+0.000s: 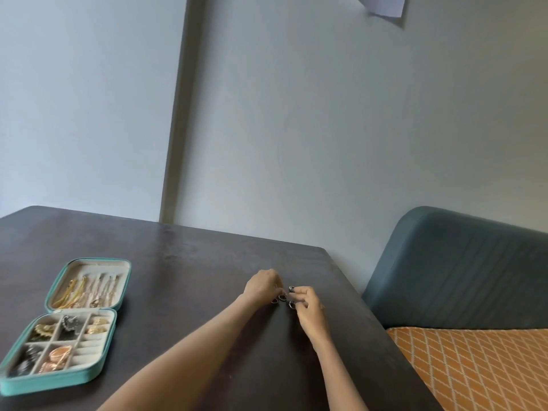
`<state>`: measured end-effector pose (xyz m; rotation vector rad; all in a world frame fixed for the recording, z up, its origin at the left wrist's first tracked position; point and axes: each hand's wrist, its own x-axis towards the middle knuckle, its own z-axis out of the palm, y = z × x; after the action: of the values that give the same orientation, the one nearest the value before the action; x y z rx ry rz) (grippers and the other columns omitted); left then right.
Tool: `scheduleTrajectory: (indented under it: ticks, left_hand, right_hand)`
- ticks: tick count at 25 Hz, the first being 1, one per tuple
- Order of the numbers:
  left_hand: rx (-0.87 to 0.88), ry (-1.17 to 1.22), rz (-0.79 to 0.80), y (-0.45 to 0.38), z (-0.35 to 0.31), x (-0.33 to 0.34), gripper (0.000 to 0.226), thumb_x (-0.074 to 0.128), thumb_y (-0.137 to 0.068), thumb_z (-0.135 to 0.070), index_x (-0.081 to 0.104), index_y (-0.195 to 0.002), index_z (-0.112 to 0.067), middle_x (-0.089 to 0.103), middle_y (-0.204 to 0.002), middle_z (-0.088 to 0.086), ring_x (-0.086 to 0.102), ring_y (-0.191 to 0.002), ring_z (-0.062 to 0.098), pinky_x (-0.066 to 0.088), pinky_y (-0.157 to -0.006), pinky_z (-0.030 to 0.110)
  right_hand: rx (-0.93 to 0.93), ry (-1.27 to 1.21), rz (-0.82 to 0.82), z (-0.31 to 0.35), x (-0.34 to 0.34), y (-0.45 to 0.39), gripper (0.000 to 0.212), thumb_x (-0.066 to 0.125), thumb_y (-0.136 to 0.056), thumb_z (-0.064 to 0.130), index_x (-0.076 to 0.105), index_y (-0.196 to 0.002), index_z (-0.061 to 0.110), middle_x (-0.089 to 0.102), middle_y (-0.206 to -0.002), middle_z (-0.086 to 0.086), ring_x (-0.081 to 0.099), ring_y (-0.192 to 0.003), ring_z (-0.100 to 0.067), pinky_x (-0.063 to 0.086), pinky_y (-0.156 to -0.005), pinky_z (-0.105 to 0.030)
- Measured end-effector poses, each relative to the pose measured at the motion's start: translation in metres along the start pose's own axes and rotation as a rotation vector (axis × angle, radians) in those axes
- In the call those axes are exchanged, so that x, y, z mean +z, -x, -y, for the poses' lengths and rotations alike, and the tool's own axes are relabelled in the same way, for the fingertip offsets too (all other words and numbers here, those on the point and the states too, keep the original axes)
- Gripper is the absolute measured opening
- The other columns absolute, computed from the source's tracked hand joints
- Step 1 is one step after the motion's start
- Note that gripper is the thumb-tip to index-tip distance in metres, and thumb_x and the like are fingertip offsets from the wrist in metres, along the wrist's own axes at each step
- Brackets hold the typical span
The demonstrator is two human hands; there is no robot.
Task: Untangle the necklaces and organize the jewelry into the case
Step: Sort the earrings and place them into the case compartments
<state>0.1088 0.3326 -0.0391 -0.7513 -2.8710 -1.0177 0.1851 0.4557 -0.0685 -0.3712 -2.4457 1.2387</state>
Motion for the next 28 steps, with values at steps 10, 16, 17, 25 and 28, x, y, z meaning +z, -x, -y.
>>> scheduleTrajectory:
  ticks: [10, 16, 17, 25, 28]
  left_hand:
    - [-0.065, 0.257, -0.074, -0.005, -0.014, 0.005, 0.026, 0.051, -0.081, 0.003, 0.073, -0.088, -0.010, 0.070, -0.079, 0.004, 0.066, -0.075, 0.014, 0.050, -0.071, 0.027]
    - [0.127, 0.629, 0.164, 0.020, 0.005, -0.038, 0.018, 0.063, -0.084, 0.004, 0.058, -0.092, -0.012, 0.060, -0.067, -0.002, 0.052, -0.050, -0.004, 0.041, -0.054, 0.010]
    - [0.118, 0.641, 0.184, 0.025, 0.007, -0.047, 0.021, 0.063, -0.084, 0.003, 0.053, -0.093, -0.013, 0.059, -0.067, -0.002, 0.049, -0.047, -0.003, 0.038, -0.049, 0.010]
    - [0.076, 0.597, 0.284, 0.085, 0.049, -0.119, 0.012, 0.058, -0.089, -0.006, 0.056, -0.095, -0.016, 0.064, -0.078, -0.003, 0.052, -0.060, 0.008, 0.038, -0.053, 0.017]
    - [0.058, 0.460, 0.257, 0.115, 0.076, -0.153, 0.005, 0.068, -0.086, -0.017, 0.064, -0.086, -0.019, 0.067, -0.073, -0.009, 0.054, -0.056, 0.004, 0.039, -0.050, 0.015]
  right_hand:
    - [-0.120, -0.119, -0.150, 0.007, -0.002, 0.010, 0.040, 0.056, -0.085, -0.002, 0.055, -0.090, 0.037, 0.067, -0.096, 0.010, 0.061, -0.088, -0.010, 0.048, -0.077, -0.017]
    - [-0.197, -0.279, -0.136, 0.032, 0.005, 0.024, 0.028, 0.071, -0.080, 0.006, 0.067, -0.100, 0.026, 0.072, -0.091, 0.012, 0.066, -0.080, -0.002, 0.052, -0.071, -0.014]
    - [-0.199, -0.294, -0.132, 0.039, 0.007, 0.025, 0.026, 0.071, -0.079, 0.006, 0.069, -0.098, 0.024, 0.072, -0.088, 0.010, 0.067, -0.078, -0.001, 0.051, -0.069, -0.012]
    - [-0.274, -0.249, -0.074, 0.098, 0.040, 0.055, 0.012, 0.075, -0.076, 0.014, 0.072, -0.070, 0.024, 0.070, -0.069, 0.015, 0.063, -0.069, -0.004, 0.046, -0.064, -0.012]
    - [-0.299, -0.194, -0.051, 0.126, 0.075, 0.076, 0.012, 0.078, -0.073, 0.021, 0.068, -0.067, 0.019, 0.067, -0.065, 0.011, 0.062, -0.065, -0.006, 0.044, -0.059, -0.017]
